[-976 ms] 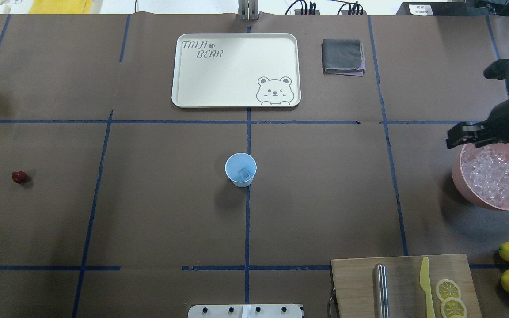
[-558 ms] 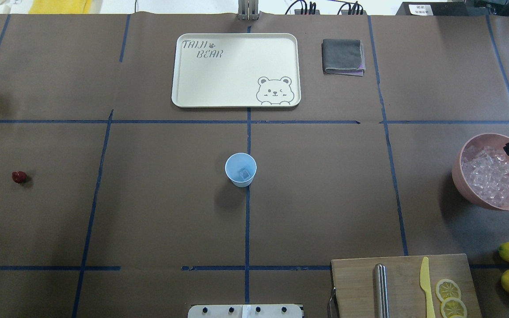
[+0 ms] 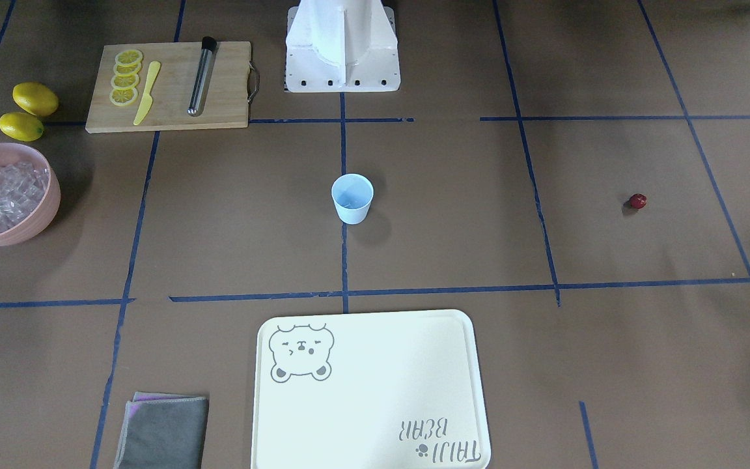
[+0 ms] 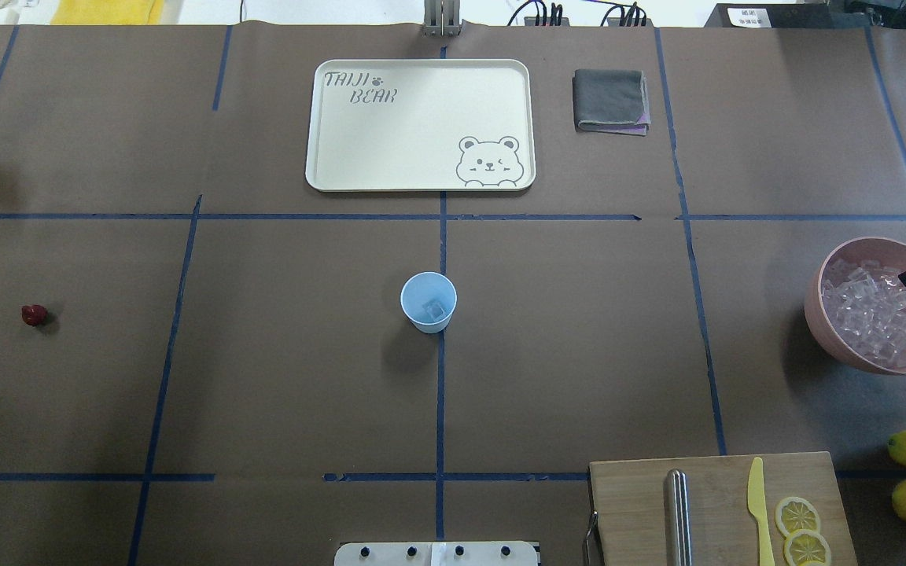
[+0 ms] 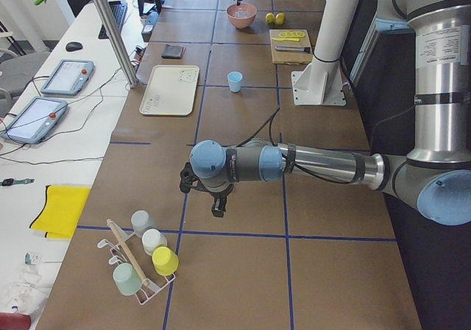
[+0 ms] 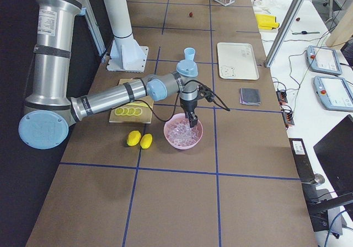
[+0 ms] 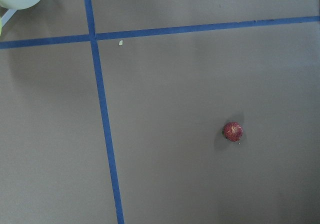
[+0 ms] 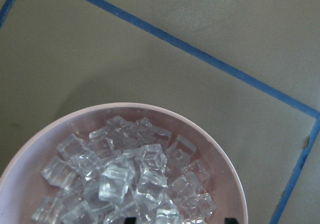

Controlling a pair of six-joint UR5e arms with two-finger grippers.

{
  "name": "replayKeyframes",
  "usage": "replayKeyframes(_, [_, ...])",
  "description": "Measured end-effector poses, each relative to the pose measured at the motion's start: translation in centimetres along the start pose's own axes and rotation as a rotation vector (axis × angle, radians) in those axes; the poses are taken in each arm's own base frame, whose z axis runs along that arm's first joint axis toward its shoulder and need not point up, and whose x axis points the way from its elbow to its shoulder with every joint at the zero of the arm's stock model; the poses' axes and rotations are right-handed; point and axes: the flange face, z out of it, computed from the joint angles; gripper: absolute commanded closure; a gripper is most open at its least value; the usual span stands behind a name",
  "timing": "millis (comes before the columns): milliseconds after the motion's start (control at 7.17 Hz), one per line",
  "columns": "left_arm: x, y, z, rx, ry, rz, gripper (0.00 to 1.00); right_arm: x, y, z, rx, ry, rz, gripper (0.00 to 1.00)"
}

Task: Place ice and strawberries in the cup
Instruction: 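Lower the right gripper into the bowl and grasp another ice cube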

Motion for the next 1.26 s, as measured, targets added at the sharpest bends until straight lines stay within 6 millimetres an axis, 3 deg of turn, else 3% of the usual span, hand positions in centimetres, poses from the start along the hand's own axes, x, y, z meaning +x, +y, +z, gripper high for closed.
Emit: replayKeyframes(1255, [0.0, 0.1, 0.0, 0.0, 0.001, 0.001, 0.0, -0.2, 0.5, 2.7, -0.052, -0.015, -0.024, 0.34])
